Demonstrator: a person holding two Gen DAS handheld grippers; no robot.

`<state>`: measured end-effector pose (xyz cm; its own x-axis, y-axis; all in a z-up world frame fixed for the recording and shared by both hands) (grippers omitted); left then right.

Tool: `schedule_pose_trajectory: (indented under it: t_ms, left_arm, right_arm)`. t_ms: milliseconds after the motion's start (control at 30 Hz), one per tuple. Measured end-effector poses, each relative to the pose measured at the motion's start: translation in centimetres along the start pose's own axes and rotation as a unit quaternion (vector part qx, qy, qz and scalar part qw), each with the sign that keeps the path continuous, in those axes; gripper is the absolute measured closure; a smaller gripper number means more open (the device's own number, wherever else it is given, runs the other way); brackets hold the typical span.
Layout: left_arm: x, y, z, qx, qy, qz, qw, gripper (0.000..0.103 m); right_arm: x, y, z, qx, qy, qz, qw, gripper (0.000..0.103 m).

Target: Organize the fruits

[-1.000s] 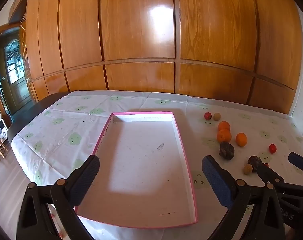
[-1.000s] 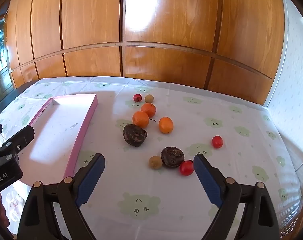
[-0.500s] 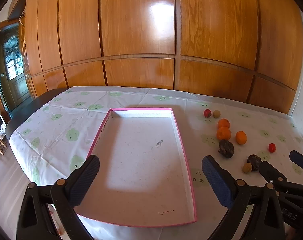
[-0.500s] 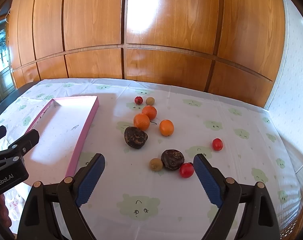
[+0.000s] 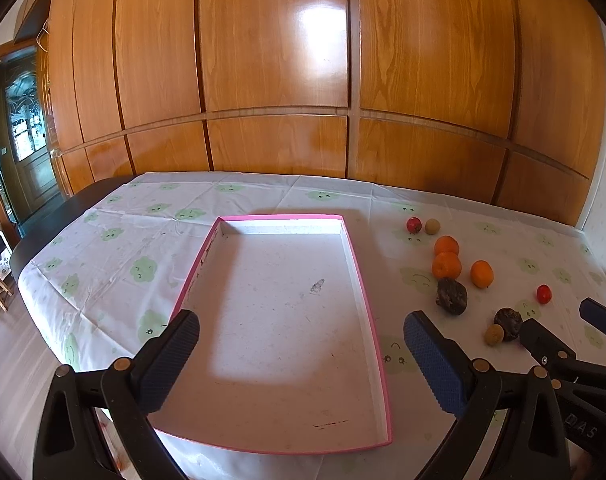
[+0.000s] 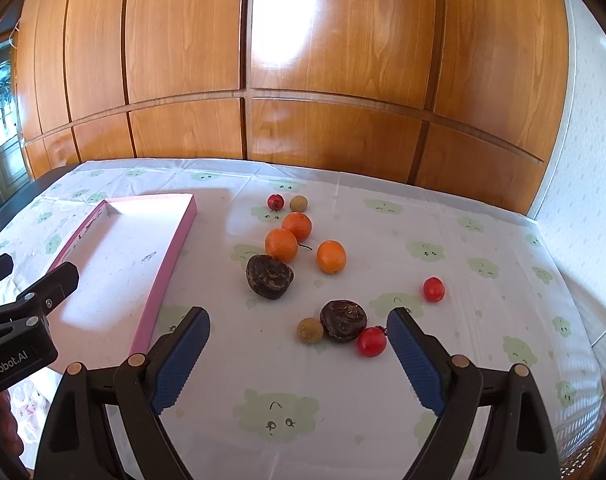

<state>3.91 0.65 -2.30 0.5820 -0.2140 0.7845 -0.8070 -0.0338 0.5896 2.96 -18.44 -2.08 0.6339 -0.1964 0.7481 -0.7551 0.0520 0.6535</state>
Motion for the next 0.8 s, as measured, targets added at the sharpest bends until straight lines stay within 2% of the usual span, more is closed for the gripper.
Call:
schedule_pose_trajectory:
  t_ms: [433, 700, 800]
  left_arm:
    - [0.2, 0.0, 0.5, -0.001, -0.004, 0.0, 1.0, 0.0]
    - [0.2, 0.0, 0.7, -0.002, -0.007, 0.0, 1.0, 0.0]
    - [0.1, -0.1, 1.1, -0.007, -0.01, -0.002, 0.9999, 0.0]
  right_arm:
    - [0.8, 0.1, 0.4, 0.0, -0.001, 0.005, 1.0, 0.011]
    - [0.5, -0.2, 1.0, -0.013, 0.005, -0.018, 1.0, 0.011]
    - [1.4, -0.5, 2.0, -0.016, 0.003, -0.023, 1.0, 0.011]
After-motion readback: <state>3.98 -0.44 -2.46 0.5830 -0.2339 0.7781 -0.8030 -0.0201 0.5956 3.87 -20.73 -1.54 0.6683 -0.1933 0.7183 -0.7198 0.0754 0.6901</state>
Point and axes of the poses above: each gripper's, at about its wrist camera, not at the fingertips, and y roughly against the way its jaws point, z to its right, x to its top, the point moved 6 cm from there along -y, roughly the way its jaws point, and after that the axes turned 13 degrees about -y, right-handed, at the moved point
